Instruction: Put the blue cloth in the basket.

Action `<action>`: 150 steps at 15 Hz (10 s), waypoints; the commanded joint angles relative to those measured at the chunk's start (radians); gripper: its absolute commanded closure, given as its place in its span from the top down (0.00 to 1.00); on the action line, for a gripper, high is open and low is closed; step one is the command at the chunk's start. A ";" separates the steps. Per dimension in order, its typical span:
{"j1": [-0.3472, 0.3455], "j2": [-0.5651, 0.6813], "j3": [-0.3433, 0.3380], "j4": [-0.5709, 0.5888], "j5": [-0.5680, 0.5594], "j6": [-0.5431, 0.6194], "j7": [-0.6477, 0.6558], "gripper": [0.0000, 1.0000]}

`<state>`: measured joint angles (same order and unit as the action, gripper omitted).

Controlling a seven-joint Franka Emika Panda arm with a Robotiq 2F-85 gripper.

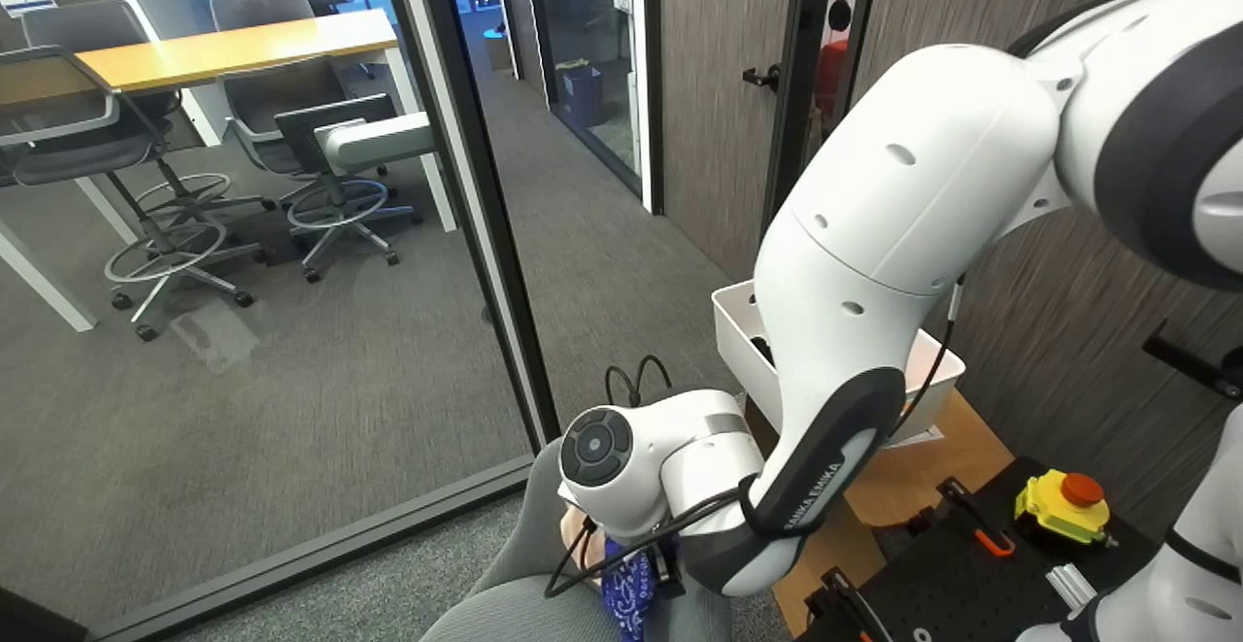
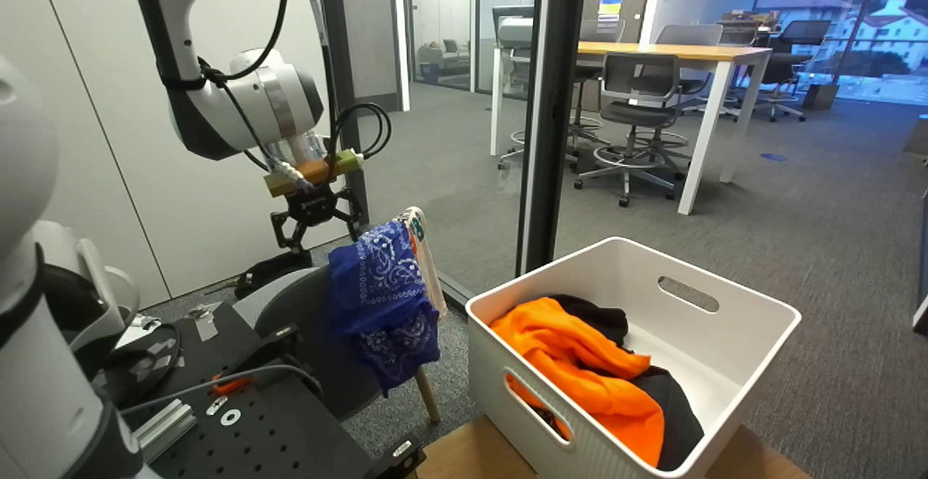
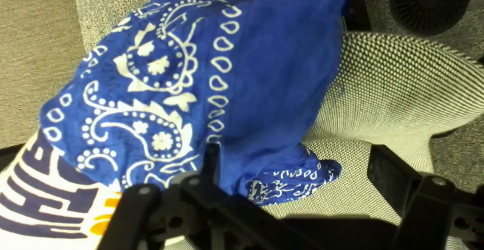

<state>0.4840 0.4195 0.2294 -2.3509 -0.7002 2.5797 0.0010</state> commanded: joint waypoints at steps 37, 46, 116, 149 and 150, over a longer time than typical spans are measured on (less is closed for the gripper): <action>0.075 0.230 0.077 0.229 -0.488 -0.189 0.396 1.00; 0.113 0.332 0.134 0.361 -0.307 -0.366 0.128 1.00; -0.192 -0.368 0.024 -0.322 -0.844 -0.767 0.502 0.03; -0.536 -0.628 -0.434 -0.267 -0.990 -0.222 1.211 0.02; -0.548 -0.623 -0.445 -0.264 -0.993 -0.185 1.225 0.02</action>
<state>-0.0292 -0.2214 -0.1888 -2.6439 -1.6936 2.2887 1.1747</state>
